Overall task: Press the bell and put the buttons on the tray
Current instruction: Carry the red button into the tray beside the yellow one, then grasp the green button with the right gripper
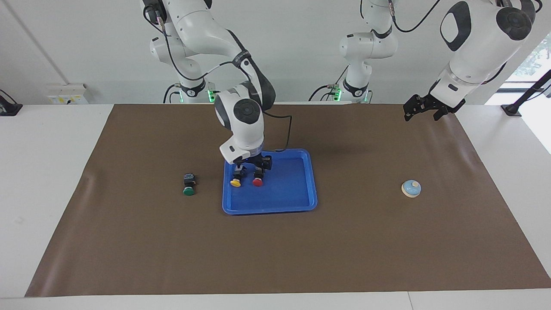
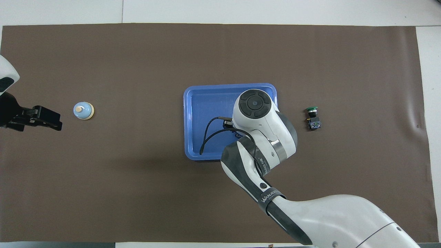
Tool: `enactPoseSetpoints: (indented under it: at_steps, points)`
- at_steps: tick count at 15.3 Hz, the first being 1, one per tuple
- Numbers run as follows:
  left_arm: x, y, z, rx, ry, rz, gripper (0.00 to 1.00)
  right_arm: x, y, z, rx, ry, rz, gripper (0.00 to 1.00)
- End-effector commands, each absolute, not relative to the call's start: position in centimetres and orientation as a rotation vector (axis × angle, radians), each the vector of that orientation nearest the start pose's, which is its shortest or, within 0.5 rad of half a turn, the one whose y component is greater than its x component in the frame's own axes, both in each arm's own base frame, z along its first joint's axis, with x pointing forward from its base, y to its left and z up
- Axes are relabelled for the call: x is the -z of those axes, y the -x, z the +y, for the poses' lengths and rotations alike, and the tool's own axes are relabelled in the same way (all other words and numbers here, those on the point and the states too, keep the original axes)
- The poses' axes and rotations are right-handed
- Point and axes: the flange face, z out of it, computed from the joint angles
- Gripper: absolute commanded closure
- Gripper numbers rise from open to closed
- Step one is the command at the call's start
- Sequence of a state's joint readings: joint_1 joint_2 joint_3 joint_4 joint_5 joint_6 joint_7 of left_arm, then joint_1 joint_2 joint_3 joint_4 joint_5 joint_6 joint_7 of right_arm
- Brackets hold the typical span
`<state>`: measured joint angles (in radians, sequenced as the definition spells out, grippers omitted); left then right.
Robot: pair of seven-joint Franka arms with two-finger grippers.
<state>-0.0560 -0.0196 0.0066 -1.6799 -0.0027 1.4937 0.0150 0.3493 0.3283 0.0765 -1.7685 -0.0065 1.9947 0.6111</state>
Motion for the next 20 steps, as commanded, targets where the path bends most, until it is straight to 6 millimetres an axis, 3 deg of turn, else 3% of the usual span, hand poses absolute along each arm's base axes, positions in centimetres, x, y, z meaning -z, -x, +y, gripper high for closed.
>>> enactPoseSetpoints:
  at_steps: [1, 5, 8, 12, 15, 19, 20]
  points:
    - [-58.4, -53.3, -2.4, -0.259, 3.139, 0.077, 0.0, -37.7, -58.2, 19.3, -0.177, 3.165, 0.139, 0.0]
    - [-58.4, -53.3, -2.4, -0.259, 3.139, 0.077, 0.0, -35.0, -57.5, 11.9, -0.227, 3.162, 0.047, 0.0]
    - [-58.4, -53.3, -2.4, -0.259, 3.139, 0.077, 0.0, -32.8, -56.3, 8.6, -0.182, 3.147, -0.088, 0.0]
    - [-58.4, -53.3, -2.4, -0.259, 3.139, 0.077, 0.0, -30.9, -55.0, 8.0, -0.112, 3.141, -0.148, 0.0]
    - [-58.4, -53.3, -2.4, -0.259, 3.139, 0.077, 0.0, -30.7, -55.3, 6.5, -0.088, 3.136, -0.181, 0.0]
    - [-58.4, -53.3, -2.5, -0.259, 3.139, 0.08, 0.0, -30.4, -55.8, 6.5, -0.026, 3.133, -0.186, 0.0]
    - [-58.4, -53.3, -2.4, -0.259, 3.139, 0.077, 0.0, -30.3, -55.8, 6.5, -0.028, 3.132, -0.186, 0.09]
